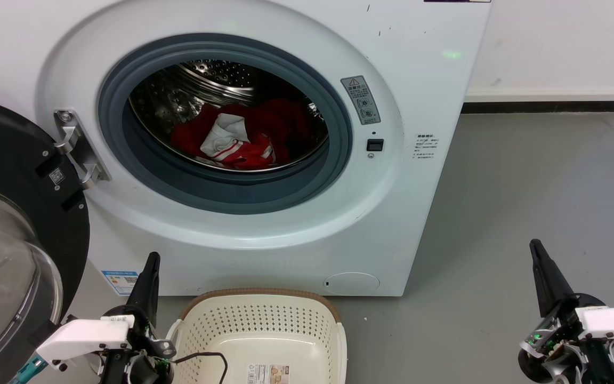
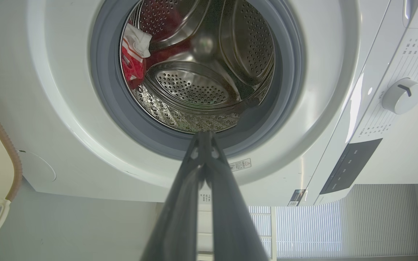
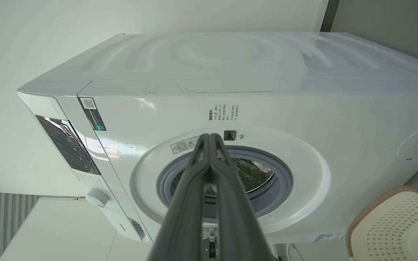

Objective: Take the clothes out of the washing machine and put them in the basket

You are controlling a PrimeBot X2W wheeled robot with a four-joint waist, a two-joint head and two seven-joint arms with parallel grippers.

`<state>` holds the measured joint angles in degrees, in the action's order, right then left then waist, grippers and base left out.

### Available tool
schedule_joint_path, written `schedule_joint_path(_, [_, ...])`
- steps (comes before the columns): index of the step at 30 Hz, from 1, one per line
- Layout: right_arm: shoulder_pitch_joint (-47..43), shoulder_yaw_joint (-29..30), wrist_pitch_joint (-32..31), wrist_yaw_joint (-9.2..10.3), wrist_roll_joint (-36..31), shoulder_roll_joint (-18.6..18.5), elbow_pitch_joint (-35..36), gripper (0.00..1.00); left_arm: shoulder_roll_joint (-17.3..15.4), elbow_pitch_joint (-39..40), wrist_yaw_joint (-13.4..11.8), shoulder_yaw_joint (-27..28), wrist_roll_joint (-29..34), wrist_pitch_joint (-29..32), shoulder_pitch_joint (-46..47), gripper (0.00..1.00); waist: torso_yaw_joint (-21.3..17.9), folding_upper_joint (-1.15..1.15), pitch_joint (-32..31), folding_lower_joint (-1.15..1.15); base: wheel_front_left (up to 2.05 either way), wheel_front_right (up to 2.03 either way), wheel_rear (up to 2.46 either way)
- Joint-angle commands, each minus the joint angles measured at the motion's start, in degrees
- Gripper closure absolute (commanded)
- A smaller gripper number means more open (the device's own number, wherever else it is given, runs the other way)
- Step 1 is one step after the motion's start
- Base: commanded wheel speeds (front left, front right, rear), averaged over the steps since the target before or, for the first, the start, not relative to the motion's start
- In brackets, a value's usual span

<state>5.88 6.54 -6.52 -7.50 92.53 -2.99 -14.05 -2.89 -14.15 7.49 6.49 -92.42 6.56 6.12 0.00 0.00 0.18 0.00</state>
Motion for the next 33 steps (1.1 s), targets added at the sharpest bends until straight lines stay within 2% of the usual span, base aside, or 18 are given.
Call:
schedule_joint_path(1, [0.7,0.0,0.0,0.02,-0.2,0.2,-0.1,1.0,0.1,0.1,0.1,0.2,0.0,0.1,0.3,1.0,0.0,0.0,0.0,0.0,0.0,0.0,0.0])
schedule_joint_path(27, [0.7,0.0,0.0,0.02,-0.2,0.2,-0.1,1.0,0.1,0.1,0.1,0.2,0.0,0.1,0.3,1.0,0.0,0.0,0.0,0.0,0.0,0.0,0.0])
schedule_joint_path(28, [0.0,0.0,0.0,0.0,0.0,0.0,0.0,0.0,0.0,0.0,0.0,0.0,0.0,0.0,0.0,0.0,0.0,0.0,0.0,0.0,0.0,0.0,0.0])
schedule_joint_path(33, [-0.4,-0.6,1.1,0.0,-0.6,0.0,0.3,0.0,0.0,0.0,0.0,-1.2,0.5,-1.1,0.2,0.0,0.0,0.0,0.0,0.0,0.0,0.0,0.0])
